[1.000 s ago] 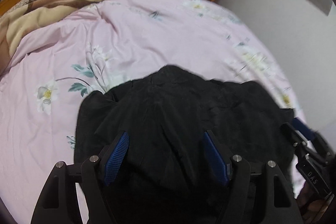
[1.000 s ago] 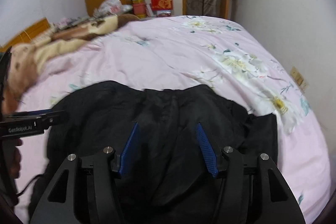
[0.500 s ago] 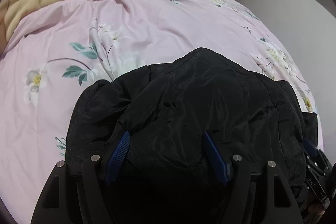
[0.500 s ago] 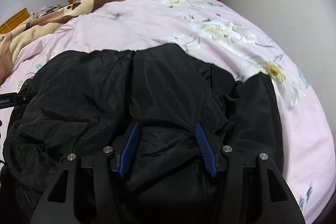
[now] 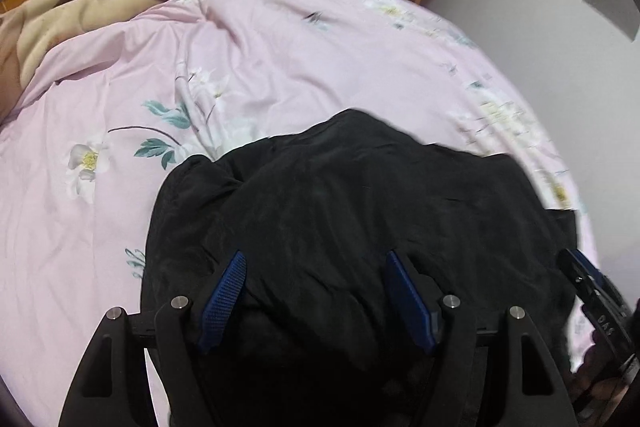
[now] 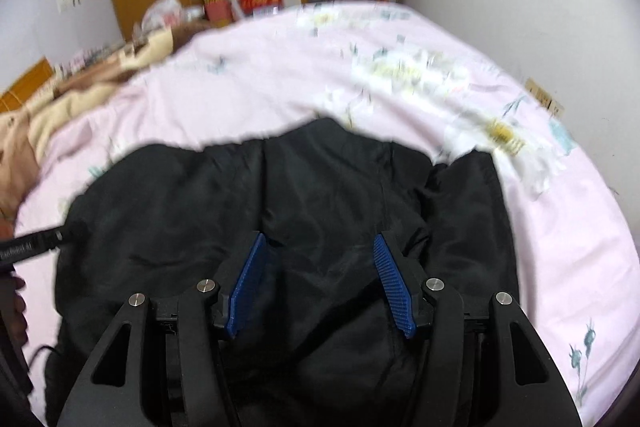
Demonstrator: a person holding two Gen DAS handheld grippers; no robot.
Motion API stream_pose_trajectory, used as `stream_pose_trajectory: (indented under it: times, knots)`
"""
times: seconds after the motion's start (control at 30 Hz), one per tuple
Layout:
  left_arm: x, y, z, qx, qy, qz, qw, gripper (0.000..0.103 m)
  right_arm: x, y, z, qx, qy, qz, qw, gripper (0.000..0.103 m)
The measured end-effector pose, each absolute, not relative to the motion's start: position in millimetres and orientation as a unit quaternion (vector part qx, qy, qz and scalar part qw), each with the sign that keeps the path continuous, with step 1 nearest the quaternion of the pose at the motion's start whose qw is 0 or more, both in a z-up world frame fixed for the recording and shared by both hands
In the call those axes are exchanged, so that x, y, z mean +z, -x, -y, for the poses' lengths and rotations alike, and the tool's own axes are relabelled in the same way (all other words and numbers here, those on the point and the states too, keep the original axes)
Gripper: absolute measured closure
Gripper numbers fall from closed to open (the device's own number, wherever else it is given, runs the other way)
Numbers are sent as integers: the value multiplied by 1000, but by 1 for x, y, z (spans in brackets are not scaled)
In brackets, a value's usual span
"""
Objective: Fold large clothes
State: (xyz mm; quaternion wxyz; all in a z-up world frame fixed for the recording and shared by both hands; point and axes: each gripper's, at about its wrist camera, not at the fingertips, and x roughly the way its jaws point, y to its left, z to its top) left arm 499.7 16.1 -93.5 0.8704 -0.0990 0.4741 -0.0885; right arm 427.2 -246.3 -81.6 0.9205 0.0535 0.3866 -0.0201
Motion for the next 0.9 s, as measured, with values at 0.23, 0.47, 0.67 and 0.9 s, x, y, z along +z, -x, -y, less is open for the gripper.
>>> stream_pose_trajectory:
  times: [0.23,0.47,0.67,0.9]
  knots:
    - [-95,-477,12,-95,65,-470,875,31,-76,-407,197,76,-31,-361,929,46]
    - [-146,-486,1,-89,106,-510,849,27,-135,-427,188,75,-12,-445,892,45]
    - [-152,-480,12,-88,62,-488,866,26,-147,-430,185,76,13,-452,889,44]
    - [-154,-477,16,-81,47,-484,870,25,-156,-425,177,65,45,-449,890,43]
